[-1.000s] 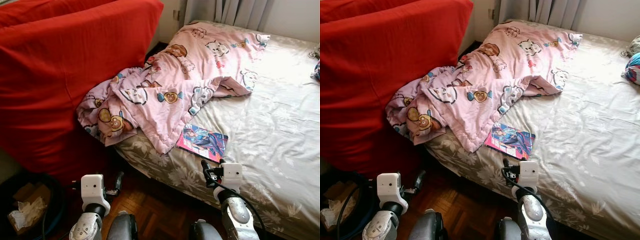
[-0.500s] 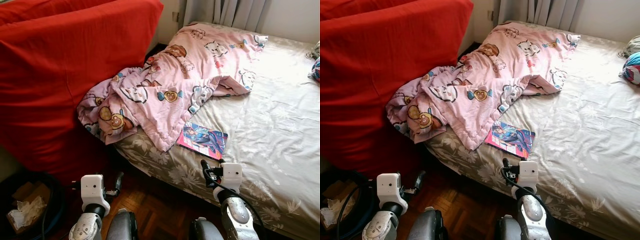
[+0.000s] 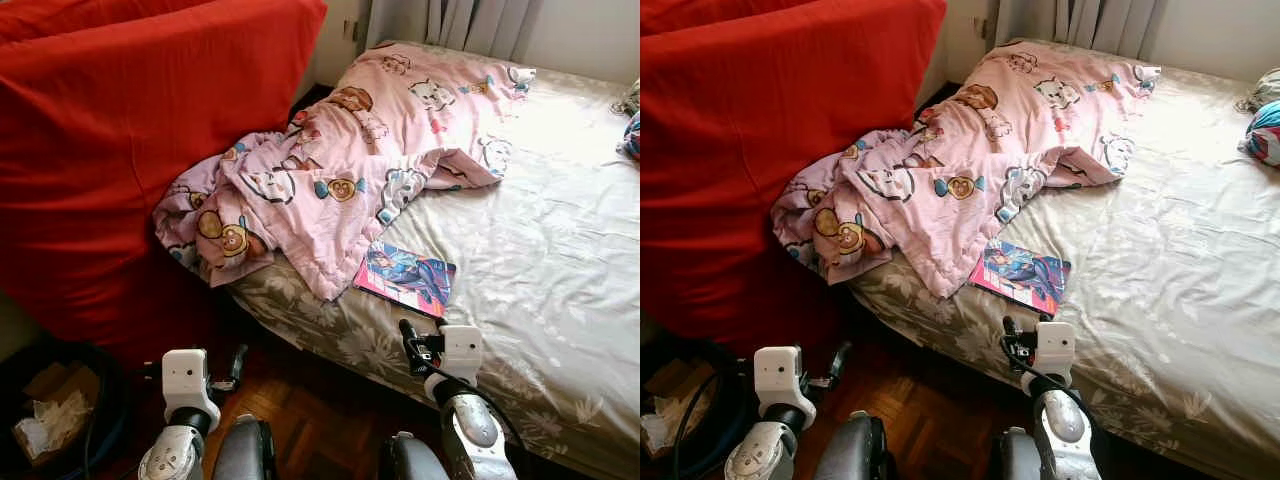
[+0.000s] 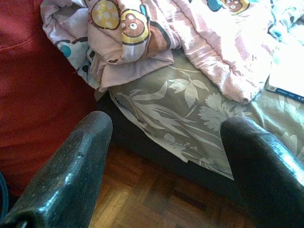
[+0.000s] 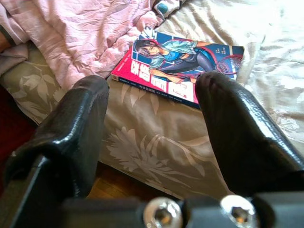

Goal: Clean up the room

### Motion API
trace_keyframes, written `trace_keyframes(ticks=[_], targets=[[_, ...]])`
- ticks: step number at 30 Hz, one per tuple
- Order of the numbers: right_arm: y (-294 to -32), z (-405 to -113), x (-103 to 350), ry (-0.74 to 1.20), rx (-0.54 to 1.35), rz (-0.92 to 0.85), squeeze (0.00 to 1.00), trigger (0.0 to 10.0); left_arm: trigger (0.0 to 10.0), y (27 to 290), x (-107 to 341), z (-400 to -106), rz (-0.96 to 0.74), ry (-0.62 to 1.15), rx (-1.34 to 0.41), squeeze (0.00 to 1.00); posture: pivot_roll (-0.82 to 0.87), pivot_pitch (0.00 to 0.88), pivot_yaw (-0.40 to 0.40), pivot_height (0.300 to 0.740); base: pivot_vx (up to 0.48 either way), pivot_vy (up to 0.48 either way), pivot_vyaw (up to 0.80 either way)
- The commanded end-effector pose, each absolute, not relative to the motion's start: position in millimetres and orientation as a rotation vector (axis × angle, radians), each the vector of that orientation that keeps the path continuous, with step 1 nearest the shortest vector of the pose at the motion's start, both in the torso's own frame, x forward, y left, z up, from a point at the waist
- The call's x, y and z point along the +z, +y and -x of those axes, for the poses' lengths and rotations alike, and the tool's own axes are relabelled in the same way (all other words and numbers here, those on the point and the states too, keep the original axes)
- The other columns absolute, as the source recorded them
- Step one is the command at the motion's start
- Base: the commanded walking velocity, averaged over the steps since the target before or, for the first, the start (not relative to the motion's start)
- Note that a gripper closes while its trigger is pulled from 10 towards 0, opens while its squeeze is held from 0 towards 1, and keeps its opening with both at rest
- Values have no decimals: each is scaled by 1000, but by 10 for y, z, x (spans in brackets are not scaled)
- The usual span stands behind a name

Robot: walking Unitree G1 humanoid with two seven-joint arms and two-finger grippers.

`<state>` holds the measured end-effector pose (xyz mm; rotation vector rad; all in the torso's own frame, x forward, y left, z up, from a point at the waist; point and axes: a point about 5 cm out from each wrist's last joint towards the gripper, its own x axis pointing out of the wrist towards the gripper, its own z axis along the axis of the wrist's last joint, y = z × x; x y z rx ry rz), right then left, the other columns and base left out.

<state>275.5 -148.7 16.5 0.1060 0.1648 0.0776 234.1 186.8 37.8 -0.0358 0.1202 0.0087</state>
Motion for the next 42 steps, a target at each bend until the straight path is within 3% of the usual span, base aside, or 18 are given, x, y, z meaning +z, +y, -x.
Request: trace_keyframes(ticks=[1, 13, 42], targets=[[-1467, -2749, 147, 170, 83, -114, 0, 10000, 10000, 1866, 363, -2331, 25, 132, -2, 0, -53, 149, 4, 634, 0, 0, 0], [-1458, -2755, 142, 175, 92, -112, 0, 10000, 10000, 1857, 370, -2343, 33, 126, -5, 0, -53, 144, 5, 634, 0, 0, 0], [-1418, -2775, 151, 165, 114, -113, 0, 10000, 10000, 1871, 367, -2339, 28, 122, 7, 0, -57, 141, 8, 634, 268, 0, 0]])
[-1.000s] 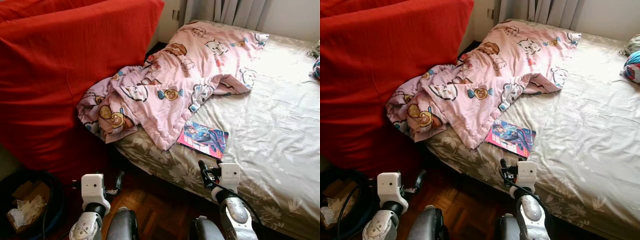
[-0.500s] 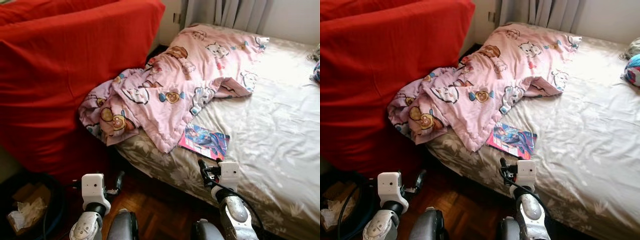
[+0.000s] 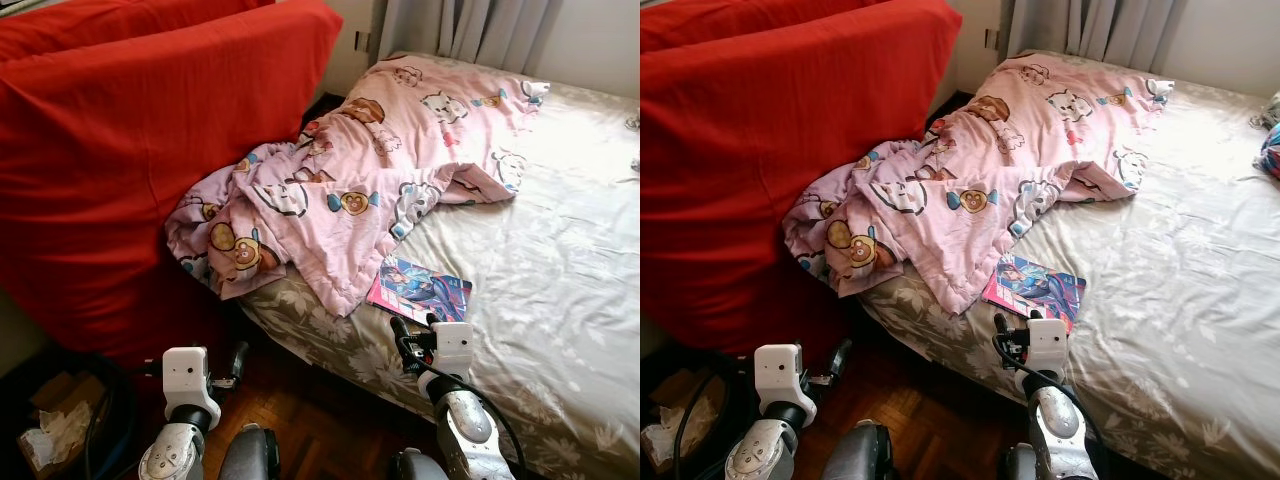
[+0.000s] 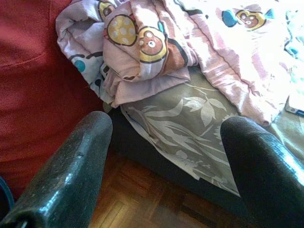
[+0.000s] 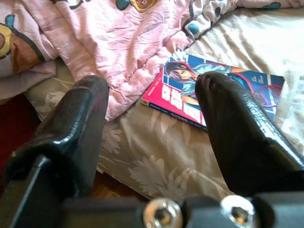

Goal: Clean up the room

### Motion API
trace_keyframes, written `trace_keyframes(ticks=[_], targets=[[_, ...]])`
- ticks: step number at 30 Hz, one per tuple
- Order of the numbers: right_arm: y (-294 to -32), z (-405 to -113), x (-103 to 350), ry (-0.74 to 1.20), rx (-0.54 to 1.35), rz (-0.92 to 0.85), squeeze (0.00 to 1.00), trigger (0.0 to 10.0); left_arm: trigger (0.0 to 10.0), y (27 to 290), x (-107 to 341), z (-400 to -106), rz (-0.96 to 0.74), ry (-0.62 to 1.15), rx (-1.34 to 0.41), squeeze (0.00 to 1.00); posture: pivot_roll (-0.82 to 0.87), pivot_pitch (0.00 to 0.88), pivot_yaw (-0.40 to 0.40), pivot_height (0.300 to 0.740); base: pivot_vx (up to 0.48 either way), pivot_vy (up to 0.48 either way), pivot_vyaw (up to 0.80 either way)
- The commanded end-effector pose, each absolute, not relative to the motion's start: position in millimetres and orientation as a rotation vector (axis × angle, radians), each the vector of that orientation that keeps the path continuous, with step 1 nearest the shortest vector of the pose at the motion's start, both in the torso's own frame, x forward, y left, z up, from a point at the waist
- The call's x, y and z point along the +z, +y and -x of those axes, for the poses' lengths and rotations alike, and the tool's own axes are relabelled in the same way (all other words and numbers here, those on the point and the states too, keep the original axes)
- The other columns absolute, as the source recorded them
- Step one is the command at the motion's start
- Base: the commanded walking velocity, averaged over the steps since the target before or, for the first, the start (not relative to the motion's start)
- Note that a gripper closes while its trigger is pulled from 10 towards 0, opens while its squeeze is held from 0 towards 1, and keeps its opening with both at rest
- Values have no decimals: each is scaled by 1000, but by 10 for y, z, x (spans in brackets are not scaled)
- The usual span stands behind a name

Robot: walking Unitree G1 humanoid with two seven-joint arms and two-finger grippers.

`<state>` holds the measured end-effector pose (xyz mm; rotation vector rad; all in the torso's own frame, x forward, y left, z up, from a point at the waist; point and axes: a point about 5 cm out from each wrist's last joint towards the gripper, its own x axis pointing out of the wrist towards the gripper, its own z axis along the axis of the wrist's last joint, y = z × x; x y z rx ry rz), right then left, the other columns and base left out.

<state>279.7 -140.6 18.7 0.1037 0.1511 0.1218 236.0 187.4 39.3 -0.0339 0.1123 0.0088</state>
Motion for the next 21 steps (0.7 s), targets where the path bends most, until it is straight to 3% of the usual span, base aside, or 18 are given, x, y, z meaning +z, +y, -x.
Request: trace_keyframes(ticks=[1, 21], targets=[[-1419, -2775, 152, 165, 114, -113, 0, 10000, 10000, 1872, 368, -2339, 28, 122, 8, 0, -57, 141, 8, 634, 289, 0, 0], [-1403, -2783, 169, 156, 110, -130, 0, 10000, 10000, 1900, 372, -2323, 22, 122, 19, 0, -58, 153, 12, 634, 298, 0, 0]])
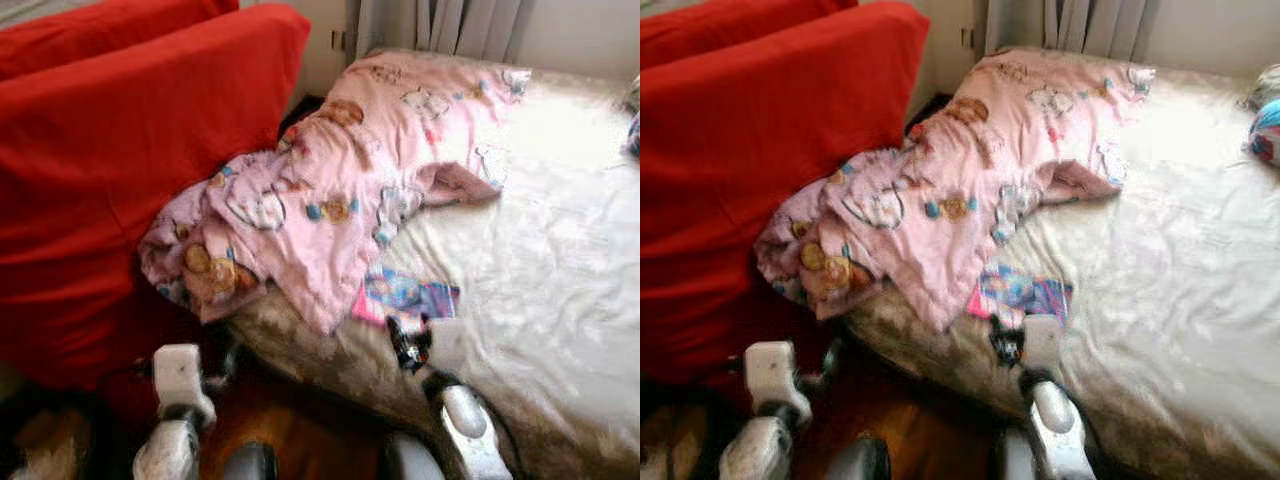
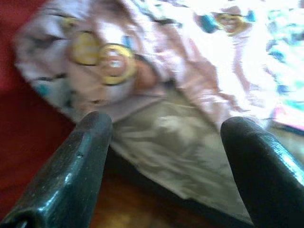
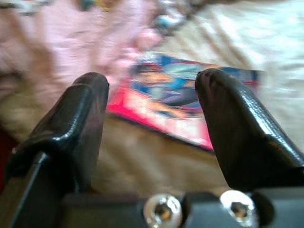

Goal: Clean up the room

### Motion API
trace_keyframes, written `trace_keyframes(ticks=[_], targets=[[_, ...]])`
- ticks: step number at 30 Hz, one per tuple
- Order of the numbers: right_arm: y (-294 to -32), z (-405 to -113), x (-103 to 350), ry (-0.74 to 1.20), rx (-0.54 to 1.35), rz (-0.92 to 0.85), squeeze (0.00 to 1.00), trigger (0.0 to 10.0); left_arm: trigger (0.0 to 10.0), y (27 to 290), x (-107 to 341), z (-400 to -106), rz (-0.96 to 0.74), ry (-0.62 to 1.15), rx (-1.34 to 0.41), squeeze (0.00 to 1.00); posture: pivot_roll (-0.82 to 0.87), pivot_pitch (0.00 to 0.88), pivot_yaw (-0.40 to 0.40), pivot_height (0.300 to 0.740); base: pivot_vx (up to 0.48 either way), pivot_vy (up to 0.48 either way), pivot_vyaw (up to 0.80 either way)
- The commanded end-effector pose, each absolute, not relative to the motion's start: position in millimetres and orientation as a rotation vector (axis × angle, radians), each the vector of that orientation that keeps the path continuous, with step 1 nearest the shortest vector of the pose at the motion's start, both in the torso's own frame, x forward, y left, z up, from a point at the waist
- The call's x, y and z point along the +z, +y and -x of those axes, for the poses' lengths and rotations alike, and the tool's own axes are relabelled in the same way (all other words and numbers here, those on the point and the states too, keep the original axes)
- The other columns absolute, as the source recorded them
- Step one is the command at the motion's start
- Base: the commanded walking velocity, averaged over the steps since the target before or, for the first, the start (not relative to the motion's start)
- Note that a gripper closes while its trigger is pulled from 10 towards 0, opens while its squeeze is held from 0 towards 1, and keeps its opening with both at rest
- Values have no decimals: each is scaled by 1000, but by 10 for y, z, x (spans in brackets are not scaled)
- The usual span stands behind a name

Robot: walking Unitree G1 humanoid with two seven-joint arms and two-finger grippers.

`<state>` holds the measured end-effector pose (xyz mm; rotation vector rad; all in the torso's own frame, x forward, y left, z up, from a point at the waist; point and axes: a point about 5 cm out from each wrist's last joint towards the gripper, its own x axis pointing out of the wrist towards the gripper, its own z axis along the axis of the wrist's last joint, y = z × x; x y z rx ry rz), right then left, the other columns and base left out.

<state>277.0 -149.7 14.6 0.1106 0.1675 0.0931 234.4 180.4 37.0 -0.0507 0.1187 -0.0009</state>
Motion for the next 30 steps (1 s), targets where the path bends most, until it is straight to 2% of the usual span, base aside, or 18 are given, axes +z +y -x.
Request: trace_keyframes(ticks=[1, 16, 30], targets=[[-1402, -2783, 174, 154, 110, -130, 0, 10000, 10000, 1902, 372, -2323, 21, 122, 20, 0, -58, 153, 12, 634, 300, 0, 0], [-1388, -2790, 209, 143, 117, -132, 0, 10000, 10000, 1914, 378, -2317, 20, 122, 26, 0, -59, 165, 10, 634, 298, 0, 0], [-1464, -2774, 120, 191, 100, -101, 0, 10000, 10000, 1893, 374, -2312, 32, 123, 17, 0, -59, 165, 11, 634, 0, 0, 0]])
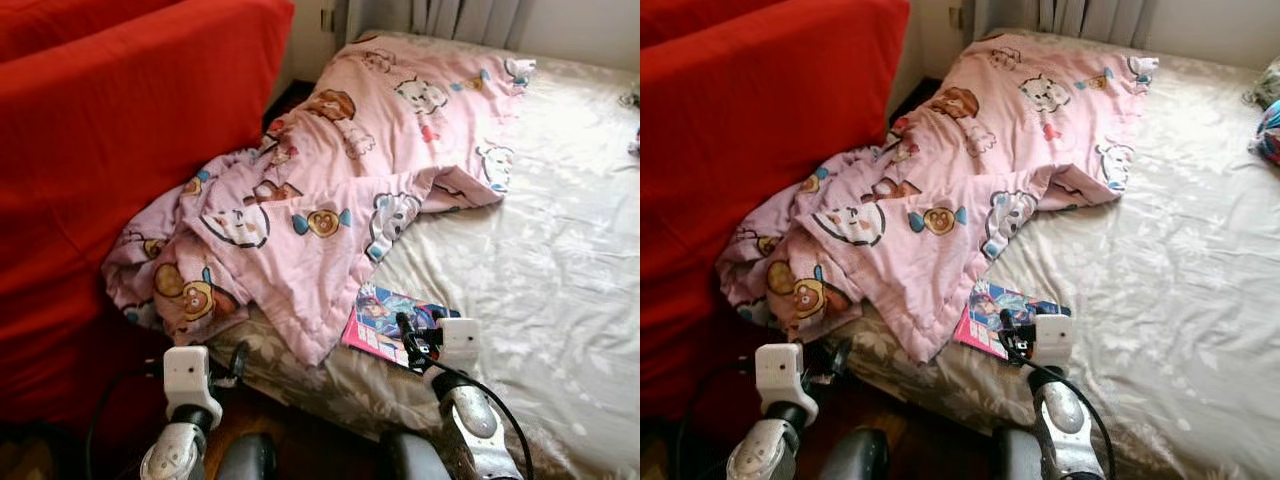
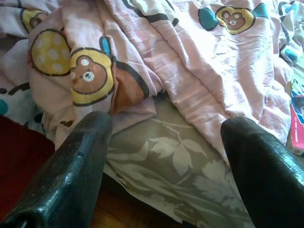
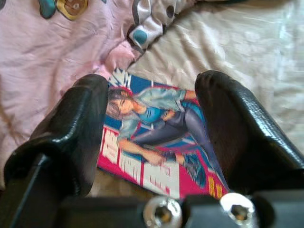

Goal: Clean up the room

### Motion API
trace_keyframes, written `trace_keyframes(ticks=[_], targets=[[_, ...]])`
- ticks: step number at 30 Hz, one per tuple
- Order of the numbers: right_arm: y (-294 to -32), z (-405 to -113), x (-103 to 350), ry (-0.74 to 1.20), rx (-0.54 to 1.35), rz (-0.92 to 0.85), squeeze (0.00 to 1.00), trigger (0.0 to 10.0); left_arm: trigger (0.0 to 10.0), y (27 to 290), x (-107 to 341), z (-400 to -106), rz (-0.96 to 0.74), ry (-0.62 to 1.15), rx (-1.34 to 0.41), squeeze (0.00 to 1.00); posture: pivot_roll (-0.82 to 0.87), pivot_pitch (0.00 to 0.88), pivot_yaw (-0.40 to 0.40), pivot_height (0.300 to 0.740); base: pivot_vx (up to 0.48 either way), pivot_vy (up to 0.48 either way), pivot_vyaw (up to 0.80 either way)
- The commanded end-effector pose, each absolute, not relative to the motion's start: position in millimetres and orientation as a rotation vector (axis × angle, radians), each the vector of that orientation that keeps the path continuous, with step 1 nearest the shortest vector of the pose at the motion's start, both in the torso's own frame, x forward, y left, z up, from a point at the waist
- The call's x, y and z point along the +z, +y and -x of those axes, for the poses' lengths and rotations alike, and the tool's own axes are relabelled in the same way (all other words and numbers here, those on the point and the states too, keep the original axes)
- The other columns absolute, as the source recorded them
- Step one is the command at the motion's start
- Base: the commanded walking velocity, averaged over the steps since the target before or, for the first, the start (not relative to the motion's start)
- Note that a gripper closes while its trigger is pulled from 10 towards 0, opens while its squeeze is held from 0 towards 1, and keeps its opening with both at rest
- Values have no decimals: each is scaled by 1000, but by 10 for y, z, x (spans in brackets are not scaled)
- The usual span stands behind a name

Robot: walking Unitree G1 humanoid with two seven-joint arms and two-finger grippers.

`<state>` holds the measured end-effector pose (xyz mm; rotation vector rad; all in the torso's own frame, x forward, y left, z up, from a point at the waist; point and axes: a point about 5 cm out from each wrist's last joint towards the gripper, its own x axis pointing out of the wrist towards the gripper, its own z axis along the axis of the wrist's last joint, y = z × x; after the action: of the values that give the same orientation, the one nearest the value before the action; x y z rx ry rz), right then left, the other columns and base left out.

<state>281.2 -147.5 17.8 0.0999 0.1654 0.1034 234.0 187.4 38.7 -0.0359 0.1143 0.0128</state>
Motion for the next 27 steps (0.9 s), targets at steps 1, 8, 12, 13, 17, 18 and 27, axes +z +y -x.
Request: trace_keyframes(ticks=[1, 8, 12, 13, 17, 18, 27], targets=[[-1469, -2775, 118, 193, 99, -98, 0, 10000, 10000, 1893, 374, -2311, 32, 123, 17, 0, -59, 165, 11, 634, 0, 0, 0], [-1484, -2793, 98, 224, 82, -75, 0, 10000, 10000, 1894, 377, -2314, 30, 123, 14, 0, -57, 164, 13, 634, 0, 0, 0], [-1485, -2802, 89, 232, 73, -82, 0, 10000, 10000, 1893, 380, -2315, 28, 123, 12, 0, -56, 164, 14, 619, 0, 0, 0], [-1485, -2802, 90, 228, 72, -81, 0, 10000, 10000, 1893, 380, -2314, 28, 123, 11, 0, -55, 164, 14, 614, 0, 0, 0], [-1493, -2793, 106, 202, 65, -93, 0, 10000, 10000, 1890, 377, -2313, 25, 125, 8, 0, -54, 166, 15, 614, 0, 0, 0], [-1499, -2791, 104, 202, 59, -93, 0, 10000, 10000, 1887, 373, -2307, 23, 128, 6, 0, -51, 171, 16, 614, 0, 0, 0], [-1500, -2789, 88, 212, 47, -93, 0, 10000, 10000, 1907, 372, -2263, 15, 134, 8, 0, -36, 182, 21, 614, 0, 0, 0]])
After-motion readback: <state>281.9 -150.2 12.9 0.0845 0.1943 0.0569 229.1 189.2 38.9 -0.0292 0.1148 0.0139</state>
